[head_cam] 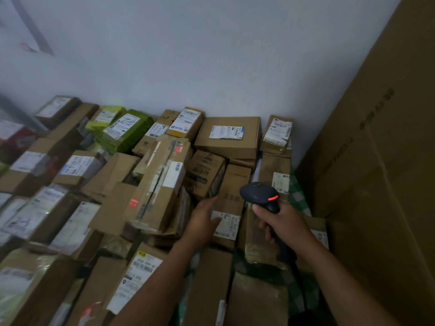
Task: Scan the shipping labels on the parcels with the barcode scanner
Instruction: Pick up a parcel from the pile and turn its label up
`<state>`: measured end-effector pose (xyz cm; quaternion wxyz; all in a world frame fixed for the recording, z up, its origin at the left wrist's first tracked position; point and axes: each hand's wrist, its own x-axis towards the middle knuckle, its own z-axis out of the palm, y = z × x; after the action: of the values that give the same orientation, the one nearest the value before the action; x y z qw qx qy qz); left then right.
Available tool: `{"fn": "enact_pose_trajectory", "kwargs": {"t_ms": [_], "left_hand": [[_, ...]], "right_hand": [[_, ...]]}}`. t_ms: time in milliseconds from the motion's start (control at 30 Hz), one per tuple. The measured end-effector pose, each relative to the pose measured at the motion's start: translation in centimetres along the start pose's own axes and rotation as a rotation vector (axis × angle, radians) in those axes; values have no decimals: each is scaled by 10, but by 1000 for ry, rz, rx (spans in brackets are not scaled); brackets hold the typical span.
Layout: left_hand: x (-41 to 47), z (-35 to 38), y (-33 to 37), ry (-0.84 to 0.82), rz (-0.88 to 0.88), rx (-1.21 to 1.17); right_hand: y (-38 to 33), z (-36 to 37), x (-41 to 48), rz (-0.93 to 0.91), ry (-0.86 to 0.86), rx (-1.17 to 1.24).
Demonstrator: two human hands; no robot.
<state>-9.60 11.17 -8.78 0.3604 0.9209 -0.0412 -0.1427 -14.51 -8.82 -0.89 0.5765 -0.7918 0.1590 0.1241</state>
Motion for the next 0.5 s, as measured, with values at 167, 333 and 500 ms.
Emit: {"fn": "enact_pose_trajectory", "kwargs": {"t_ms": [167,333,500], "left_hand": [[-25,-47,18,549,324,339],[-27,-91,3,466,-263,490],[-29,-101,-13,359,-345,257]], "right_hand": [[-24,15,-6,-56,-30,-24],[-45,24,-13,-102,-55,-21],[-49,20,-21,-122,-40,-30]]}}
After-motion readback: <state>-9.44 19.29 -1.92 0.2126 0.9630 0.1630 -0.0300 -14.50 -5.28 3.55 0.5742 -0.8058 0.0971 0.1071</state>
